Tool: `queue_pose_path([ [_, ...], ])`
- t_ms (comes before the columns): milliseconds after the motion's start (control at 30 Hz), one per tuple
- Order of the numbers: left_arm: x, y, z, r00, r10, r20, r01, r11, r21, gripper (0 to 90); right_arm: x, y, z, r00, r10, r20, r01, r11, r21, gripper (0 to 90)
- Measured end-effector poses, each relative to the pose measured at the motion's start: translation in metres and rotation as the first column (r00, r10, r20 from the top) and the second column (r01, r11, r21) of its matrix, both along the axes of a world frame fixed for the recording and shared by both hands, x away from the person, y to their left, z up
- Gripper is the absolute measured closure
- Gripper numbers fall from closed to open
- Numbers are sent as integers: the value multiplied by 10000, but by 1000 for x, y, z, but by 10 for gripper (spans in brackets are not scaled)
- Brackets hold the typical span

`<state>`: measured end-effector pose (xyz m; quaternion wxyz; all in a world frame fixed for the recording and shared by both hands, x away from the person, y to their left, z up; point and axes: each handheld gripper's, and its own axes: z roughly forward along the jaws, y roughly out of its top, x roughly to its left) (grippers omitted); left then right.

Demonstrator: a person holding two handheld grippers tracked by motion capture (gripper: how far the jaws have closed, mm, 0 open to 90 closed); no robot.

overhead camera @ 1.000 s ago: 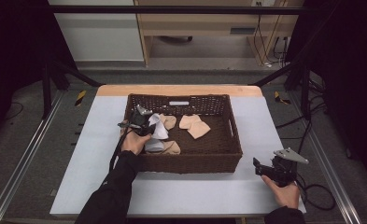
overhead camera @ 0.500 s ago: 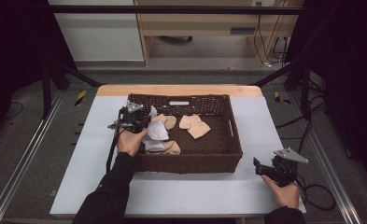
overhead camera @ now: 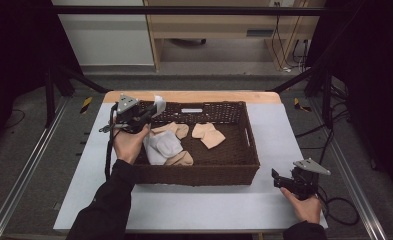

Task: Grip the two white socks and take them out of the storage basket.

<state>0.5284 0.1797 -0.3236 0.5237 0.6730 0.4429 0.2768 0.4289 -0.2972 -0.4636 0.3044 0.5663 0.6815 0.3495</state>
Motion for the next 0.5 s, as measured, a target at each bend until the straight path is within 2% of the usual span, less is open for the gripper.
queue_pose_path([
  [67,-3,0,9,9997,-47,254,50,9999,-119,884,0,0,0,10000,4,1,-4,10000,-9,98],
  [100,-7,0,19,9986,-89,516,99,9997,-201,884,0,0,0,10000,4,16,-4,10000,0,98],
  [133,-7,0,19,9986,-89,516,99,9997,-201,884,0,0,0,10000,4,16,-4,10000,0,98],
  [200,-11,0,30,9963,-134,848,162,9994,-319,884,0,0,0,10000,-8,5,8,10000,8,98],
  [500,-28,0,71,9818,-357,1865,495,9963,-699,884,0,-1,1,10000,-20,53,19,10000,46,98],
])
